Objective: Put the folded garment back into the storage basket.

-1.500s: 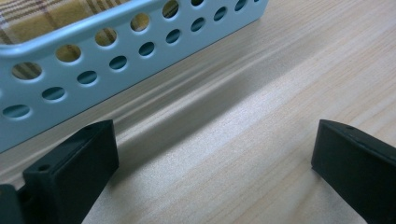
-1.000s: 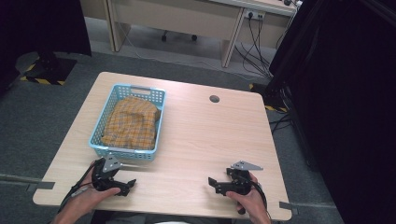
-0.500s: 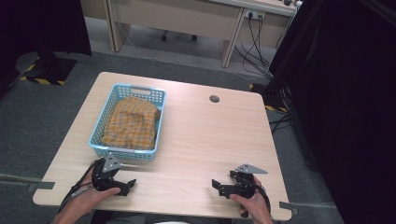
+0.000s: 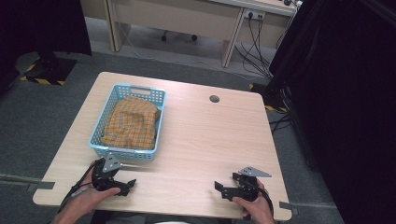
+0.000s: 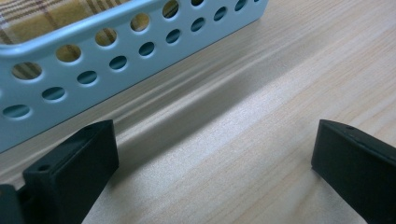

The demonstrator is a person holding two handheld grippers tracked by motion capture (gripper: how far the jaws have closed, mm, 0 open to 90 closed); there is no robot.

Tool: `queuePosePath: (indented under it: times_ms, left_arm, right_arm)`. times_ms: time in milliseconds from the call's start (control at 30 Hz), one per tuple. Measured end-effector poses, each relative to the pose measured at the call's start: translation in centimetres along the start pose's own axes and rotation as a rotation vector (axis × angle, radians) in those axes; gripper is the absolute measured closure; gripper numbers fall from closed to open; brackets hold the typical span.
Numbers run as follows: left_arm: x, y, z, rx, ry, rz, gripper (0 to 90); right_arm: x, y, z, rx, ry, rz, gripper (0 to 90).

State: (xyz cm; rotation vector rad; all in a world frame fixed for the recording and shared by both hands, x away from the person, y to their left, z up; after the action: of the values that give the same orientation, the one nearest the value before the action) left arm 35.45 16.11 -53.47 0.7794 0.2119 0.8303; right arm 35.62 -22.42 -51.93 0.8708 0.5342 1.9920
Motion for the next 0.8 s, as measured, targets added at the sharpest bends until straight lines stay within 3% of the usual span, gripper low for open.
queuePosePath:
  times_ms: [800]
  left_arm:
    - [0.0,0.0,0.0,0.000,0.000,0.000,0.0]
  right_arm:
    - [-0.6,1.4,-0.8,-0.025,-0.018,-0.012,6.6]
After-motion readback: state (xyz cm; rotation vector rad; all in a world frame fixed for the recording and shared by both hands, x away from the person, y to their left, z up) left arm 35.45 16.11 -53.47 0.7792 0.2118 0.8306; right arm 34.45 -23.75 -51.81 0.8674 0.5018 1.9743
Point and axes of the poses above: each handheld gripper's, and its own axes: y roughly backward along the jaws, z roughly out of its top, x roughly to its left, the point moved 7 cm from there along -y, roughly forward along the jaws, and after that the axes turned 11 degrees about -y, right-handed, at the moved point
